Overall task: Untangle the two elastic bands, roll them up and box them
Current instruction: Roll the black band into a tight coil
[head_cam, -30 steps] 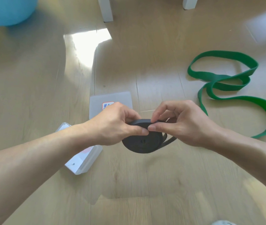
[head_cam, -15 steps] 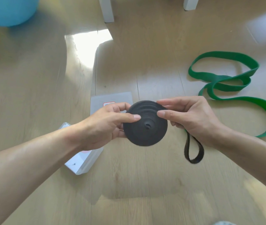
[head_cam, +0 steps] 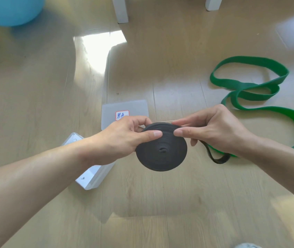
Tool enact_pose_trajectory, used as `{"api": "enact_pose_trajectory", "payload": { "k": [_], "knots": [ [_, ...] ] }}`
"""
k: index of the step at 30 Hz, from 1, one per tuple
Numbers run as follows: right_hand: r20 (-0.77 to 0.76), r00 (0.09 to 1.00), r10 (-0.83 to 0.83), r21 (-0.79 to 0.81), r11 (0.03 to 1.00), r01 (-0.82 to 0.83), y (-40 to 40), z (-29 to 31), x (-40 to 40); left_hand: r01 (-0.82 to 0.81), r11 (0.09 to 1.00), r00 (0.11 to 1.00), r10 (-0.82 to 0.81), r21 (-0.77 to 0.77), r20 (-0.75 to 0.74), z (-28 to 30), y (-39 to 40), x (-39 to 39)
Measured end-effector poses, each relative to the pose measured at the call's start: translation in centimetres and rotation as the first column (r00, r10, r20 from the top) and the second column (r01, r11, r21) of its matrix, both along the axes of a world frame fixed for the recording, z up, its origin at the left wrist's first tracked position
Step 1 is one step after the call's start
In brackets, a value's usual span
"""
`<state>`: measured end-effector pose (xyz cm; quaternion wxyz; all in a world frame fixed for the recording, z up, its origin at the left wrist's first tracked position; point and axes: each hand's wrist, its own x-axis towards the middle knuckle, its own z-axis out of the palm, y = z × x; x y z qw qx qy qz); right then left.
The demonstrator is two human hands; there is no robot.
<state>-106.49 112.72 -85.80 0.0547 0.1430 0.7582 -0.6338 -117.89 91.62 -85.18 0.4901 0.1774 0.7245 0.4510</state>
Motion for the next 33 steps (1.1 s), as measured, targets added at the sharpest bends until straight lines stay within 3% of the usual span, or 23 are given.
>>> {"api": "enact_pose_trajectory", "payload": {
  "k": [6,10,13,16,19,21,26,33],
  "knots": [
    [-0.018,0.999,-0.043,-0.058,0.997,0.042,-0.7,-0.6,-0.1,-0.005,1.000,0.990,0.004,0.008,0.139,-0.3,0.2,-0.1],
    [-0.035,0.995,0.092,0.015,0.996,-0.092,-2.0,-0.5,0.1,0.123,0.991,0.992,-0.121,-0.054,0.038,-0.9,0.3,0.7],
    [-0.014,0.999,0.033,-0.015,0.999,-0.034,-1.5,-0.8,0.2,0.000,1.000,0.998,0.002,-0.031,0.059,-1.2,0.2,0.8],
    [0.023,0.999,-0.027,-0.060,0.998,0.029,-0.4,-1.1,0.3,-0.147,0.989,0.974,0.144,0.003,0.172,-1.2,-0.1,0.3],
    [0.076,0.996,-0.045,-0.063,0.997,0.050,-0.4,-1.3,0.4,-0.193,0.981,0.951,0.188,-0.001,0.245,-1.3,-0.1,0.2],
    [0.077,0.996,-0.039,-0.029,0.999,0.041,-0.7,-1.4,0.4,-0.170,0.985,0.950,0.171,-0.029,0.262,-1.3,0.1,0.3],
    [0.070,0.989,0.133,0.034,0.990,-0.135,-1.2,-0.8,0.4,0.057,0.995,0.990,-0.046,-0.078,0.135,-1.5,0.4,1.0],
    [0.132,0.988,0.077,0.063,0.994,-0.086,0.9,-0.3,-0.6,-0.006,0.999,0.984,0.014,-0.045,0.177,-1.9,-0.3,0.8]
  ]
}}
